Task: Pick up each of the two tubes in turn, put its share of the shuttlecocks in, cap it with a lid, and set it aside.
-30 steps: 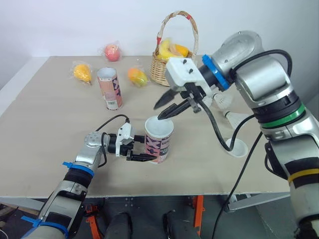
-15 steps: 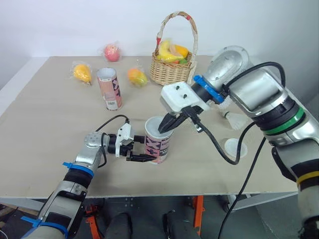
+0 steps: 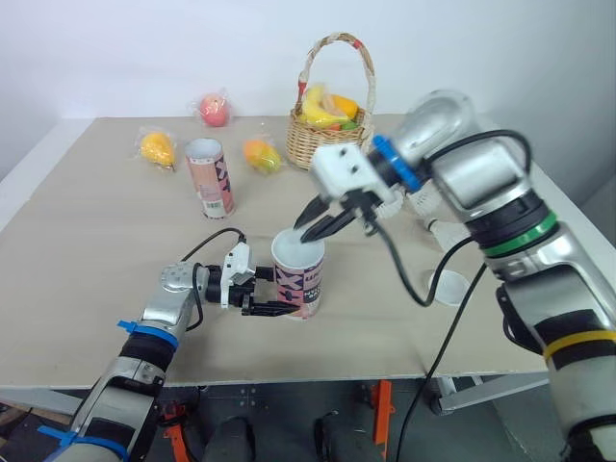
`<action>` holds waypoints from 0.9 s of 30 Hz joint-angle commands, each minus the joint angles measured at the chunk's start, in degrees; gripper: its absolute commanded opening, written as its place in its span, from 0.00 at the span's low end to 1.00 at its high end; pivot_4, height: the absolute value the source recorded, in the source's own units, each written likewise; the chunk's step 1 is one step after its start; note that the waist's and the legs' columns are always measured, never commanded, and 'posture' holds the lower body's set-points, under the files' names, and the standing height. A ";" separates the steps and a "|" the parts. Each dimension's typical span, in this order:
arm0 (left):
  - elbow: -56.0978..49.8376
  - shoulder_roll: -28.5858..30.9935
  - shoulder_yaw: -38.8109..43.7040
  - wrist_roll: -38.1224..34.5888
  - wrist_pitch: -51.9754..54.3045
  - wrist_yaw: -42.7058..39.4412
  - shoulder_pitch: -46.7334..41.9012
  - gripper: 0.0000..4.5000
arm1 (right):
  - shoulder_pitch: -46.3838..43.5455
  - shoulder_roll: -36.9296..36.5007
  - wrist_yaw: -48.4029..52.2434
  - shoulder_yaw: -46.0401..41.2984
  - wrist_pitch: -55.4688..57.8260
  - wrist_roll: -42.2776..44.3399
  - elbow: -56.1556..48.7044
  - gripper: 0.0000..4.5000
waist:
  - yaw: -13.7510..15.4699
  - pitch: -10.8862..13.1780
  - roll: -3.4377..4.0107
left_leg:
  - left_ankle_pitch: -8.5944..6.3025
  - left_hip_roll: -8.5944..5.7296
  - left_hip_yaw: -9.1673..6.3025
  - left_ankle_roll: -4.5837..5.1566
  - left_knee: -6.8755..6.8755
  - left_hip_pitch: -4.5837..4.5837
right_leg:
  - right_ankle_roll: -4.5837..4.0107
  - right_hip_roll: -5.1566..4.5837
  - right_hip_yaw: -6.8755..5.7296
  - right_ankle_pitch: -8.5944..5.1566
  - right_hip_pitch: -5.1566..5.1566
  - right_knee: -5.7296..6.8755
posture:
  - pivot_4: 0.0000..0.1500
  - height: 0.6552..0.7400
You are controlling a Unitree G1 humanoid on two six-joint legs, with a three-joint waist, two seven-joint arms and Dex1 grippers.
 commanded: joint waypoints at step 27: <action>-0.29 1.71 -1.44 1.82 5.31 -2.15 -2.42 0.68 | 49.94 -0.21 -36.38 -24.99 27.50 13.65 -41.95 0.97 | -0.03 0.04 0.06 | -0.21 -0.20 -0.26 -0.18 0.14 -0.69 | 0.54 0.18 0.25 -0.09 -0.42 -0.21 | 1.00 0.97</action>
